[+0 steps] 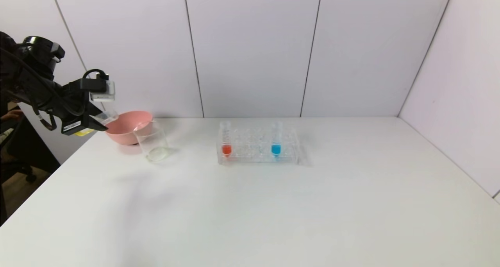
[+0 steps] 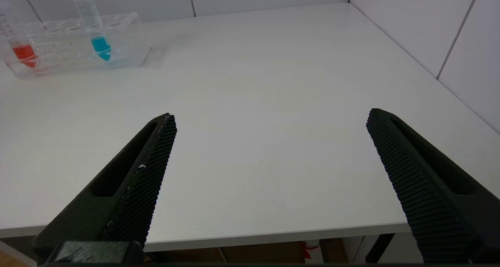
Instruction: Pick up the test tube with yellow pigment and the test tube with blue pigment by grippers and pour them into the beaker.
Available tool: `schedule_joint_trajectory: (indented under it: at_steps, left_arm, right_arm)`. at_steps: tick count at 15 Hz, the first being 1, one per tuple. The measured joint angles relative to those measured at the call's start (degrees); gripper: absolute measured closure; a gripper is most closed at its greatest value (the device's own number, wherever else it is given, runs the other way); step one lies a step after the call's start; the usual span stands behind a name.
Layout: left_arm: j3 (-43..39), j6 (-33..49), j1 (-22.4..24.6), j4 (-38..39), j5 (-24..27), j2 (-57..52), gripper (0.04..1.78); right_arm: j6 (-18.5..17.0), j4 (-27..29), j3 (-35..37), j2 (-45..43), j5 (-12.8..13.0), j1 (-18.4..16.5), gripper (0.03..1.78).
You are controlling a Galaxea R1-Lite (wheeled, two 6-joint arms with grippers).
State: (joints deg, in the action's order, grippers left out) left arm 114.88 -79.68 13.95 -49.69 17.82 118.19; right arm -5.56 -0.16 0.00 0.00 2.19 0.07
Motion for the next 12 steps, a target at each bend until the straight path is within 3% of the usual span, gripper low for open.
schedule_joint_trajectory:
  at_steps: [6,12]
  left_arm:
    - [0.39,-0.12,-2.88,1.51,-6.96,1.13,1.35]
    - [0.46,-0.34,-5.08,3.99,-10.78,2.32,1.35]
  right_arm:
    - [0.02,0.00,0.00,0.00,0.00,0.02,0.04]
    - [0.02,0.00,0.00,0.00,0.00,0.00,0.04]
